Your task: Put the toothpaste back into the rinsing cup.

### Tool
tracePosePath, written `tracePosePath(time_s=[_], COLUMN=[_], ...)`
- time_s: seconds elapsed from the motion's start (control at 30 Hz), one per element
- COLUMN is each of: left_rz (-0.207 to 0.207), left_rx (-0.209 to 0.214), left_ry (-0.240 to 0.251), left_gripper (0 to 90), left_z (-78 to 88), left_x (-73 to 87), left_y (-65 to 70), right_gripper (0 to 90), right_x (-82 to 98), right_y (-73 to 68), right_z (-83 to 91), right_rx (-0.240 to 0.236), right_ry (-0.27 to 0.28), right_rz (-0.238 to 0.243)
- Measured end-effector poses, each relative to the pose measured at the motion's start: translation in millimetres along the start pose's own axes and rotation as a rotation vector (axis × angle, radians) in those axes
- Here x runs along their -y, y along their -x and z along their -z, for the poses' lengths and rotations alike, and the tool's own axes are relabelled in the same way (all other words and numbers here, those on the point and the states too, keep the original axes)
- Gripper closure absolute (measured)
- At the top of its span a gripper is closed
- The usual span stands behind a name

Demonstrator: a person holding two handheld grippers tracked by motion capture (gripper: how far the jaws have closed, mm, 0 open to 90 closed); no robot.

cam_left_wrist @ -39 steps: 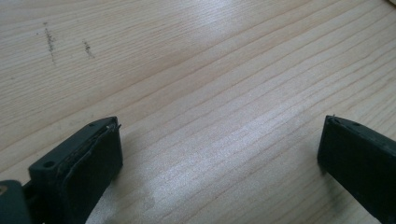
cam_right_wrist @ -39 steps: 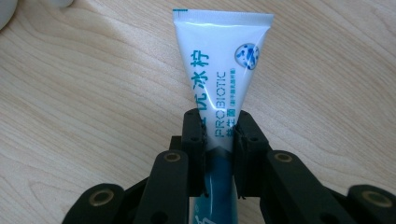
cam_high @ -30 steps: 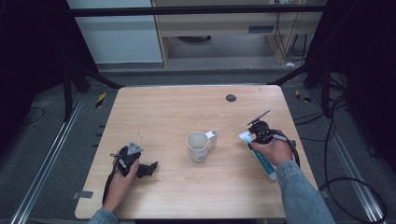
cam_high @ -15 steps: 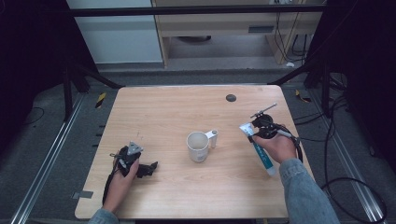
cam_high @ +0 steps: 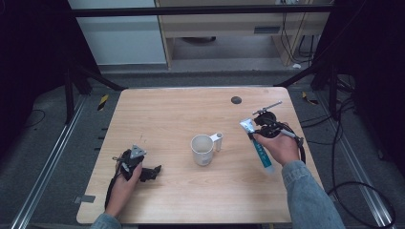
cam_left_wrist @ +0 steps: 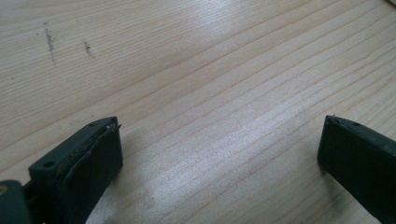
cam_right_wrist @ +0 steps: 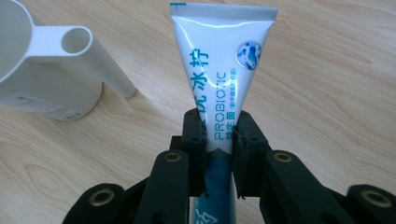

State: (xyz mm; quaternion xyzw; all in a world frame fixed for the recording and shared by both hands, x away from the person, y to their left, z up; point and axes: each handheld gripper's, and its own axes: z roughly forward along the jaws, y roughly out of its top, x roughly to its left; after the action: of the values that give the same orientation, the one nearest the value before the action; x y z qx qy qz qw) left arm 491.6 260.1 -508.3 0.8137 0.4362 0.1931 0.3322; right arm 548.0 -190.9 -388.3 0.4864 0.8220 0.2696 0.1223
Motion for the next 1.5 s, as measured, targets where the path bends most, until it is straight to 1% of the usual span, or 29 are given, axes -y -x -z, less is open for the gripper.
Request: tracePosePath(time_s=[0.2,0.23,0.3,0.37,0.4,0.43,0.53,0.7,1.0,1.4,1.5], left_rz=[-0.001,-0.001,0.000,0.000,0.000,0.000,0.001,0.000,0.000,0.000,0.001], left_rx=[0.000,0.000,0.000,0.000,0.000,0.000,0.000,0.000,0.000,0.000,0.000], left_ry=[0.000,0.000,0.000,0.000,0.000,0.000,0.000,0.000,0.000,0.000,0.000], left_gripper=[0.0,0.0,0.0,0.0,0.0,0.0,0.0,0.0,0.0,0.0,0.0], left_z=[0.0,0.0,0.0,0.0,0.0,0.0,0.0,0.0,0.0,0.0,0.0], left_x=[0.0,0.0,0.0,0.0,0.0,0.0,0.0,0.0,0.0,0.0,0.0], left_y=[-0.1,-0.1,0.0,0.0,0.0,0.0,0.1,0.0,0.0,0.0,0.0], right_gripper=[77.1,77.2,77.1,77.2,77.2,77.2,77.2,77.3,77.4,77.4,77.4], right_x=[-4.4,-5.8,-6.7,-9.7,-9.7,-12.1,-14.5,-20.6,-24.4,-28.8,-29.5], right_y=[-4.7,-6.0,-6.6,-8.6,-8.6,-10.0,-11.8,-18.4,-22.9,-29.8,-33.3], right_z=[3.2,4.2,4.8,6.8,6.8,8.9,11.2,15.2,16.0,23.6,24.9], right_rx=[-0.004,-0.013,-0.015,-0.011,-0.011,-0.010,-0.006,-0.016,-0.015,-0.016,-0.021], right_ry=[0.040,0.054,0.059,0.084,0.084,0.099,0.114,0.149,0.175,0.215,0.227], right_rz=[-0.002,-0.006,-0.009,-0.007,-0.007,-0.011,-0.012,-0.013,-0.009,-0.008,-0.011])
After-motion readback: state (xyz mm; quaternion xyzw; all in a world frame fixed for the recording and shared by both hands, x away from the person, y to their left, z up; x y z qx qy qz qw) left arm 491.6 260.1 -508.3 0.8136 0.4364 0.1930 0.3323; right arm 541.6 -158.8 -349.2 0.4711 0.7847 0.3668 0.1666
